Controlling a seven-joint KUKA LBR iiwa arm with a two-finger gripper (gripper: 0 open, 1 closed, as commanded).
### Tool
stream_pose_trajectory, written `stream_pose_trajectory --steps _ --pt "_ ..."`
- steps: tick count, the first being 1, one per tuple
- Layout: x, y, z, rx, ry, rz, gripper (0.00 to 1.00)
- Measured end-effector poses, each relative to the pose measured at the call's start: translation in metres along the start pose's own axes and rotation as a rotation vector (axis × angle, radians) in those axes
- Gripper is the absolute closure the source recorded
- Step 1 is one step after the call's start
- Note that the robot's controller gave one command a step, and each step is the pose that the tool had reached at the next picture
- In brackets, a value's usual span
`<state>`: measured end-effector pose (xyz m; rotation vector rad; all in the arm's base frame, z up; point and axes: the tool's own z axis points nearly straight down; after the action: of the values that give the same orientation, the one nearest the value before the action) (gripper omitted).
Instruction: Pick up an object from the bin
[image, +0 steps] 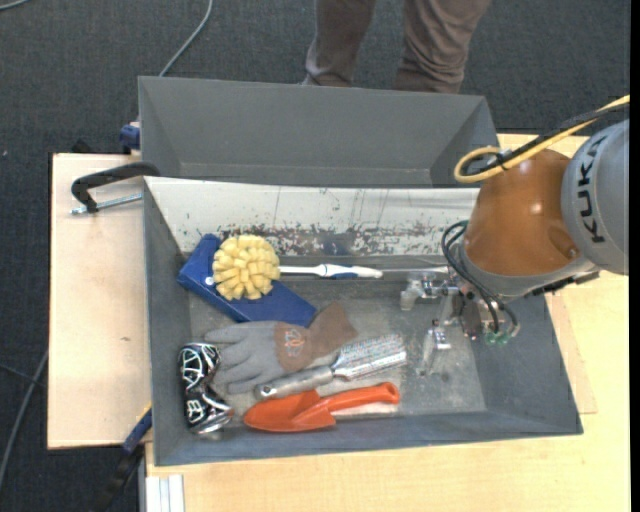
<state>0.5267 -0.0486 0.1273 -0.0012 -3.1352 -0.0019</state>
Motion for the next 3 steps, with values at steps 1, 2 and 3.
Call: stream_pose_trajectory --steps 1,2,3 --pt "-0.002 0.0 -0.005 0.001 -0.008 -0.001 0.0" --pt "-0.013 0.011 0.01 0.002 -0.011 -0.161 0.0" --pt "-0.02 0.022 0.026 0.0 -0.007 -0.421 0.0"
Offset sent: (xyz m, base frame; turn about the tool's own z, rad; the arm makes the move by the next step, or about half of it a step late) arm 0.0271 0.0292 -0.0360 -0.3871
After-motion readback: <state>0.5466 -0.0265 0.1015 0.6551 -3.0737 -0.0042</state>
